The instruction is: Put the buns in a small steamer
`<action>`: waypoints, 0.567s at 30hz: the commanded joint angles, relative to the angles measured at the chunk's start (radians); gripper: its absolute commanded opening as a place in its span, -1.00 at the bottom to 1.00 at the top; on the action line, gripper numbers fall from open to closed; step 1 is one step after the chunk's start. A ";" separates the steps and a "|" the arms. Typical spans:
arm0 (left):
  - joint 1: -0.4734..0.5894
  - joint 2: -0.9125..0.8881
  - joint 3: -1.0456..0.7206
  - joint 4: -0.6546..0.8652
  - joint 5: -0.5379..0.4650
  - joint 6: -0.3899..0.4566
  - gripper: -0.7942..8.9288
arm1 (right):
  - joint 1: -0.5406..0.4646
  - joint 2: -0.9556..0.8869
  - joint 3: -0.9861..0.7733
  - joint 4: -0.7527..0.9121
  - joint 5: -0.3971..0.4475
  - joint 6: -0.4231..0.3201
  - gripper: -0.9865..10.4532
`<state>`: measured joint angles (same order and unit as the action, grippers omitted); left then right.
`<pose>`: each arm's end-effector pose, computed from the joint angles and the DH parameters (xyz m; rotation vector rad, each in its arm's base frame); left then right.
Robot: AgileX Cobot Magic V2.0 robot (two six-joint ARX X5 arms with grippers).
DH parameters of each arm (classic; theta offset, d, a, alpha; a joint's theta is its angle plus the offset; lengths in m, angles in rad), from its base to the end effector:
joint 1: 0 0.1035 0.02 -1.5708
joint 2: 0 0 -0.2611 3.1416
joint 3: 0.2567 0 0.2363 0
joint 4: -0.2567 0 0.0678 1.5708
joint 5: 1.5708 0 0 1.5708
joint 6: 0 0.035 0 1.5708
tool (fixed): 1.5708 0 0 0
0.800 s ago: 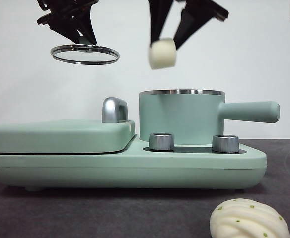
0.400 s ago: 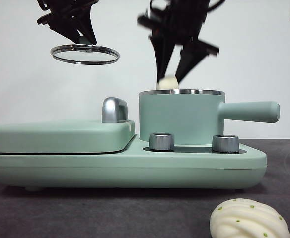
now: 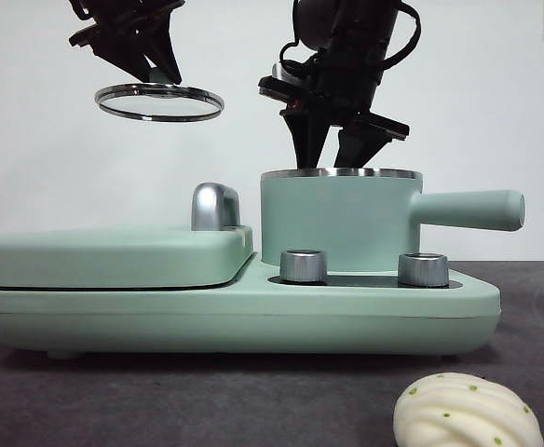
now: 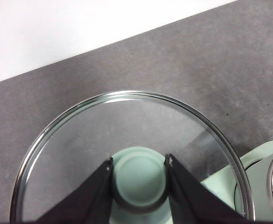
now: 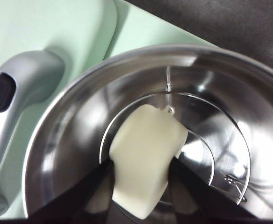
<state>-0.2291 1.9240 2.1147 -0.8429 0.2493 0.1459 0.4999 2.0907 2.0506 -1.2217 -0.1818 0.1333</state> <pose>0.3917 -0.1002 0.3890 0.1313 0.6233 -0.5083 0.3582 0.2028 0.2835 -0.0924 1.3016 0.5009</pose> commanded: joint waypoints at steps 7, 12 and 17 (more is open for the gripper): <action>0.001 0.009 0.039 0.020 0.005 0.008 -0.78 | 0.000 0.026 0.029 0.014 -0.002 -0.012 -0.19; 0.001 0.009 0.039 0.020 0.005 0.010 -0.78 | 0.000 0.026 0.031 0.016 -0.005 -0.019 -0.05; 0.001 0.009 0.039 0.020 0.005 0.010 -0.78 | 0.000 0.015 0.093 -0.020 -0.006 -0.021 -0.05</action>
<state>-0.2291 1.9240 2.1147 -0.8429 0.2493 0.1459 0.4934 2.0907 2.0998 -1.2427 -0.1837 0.1265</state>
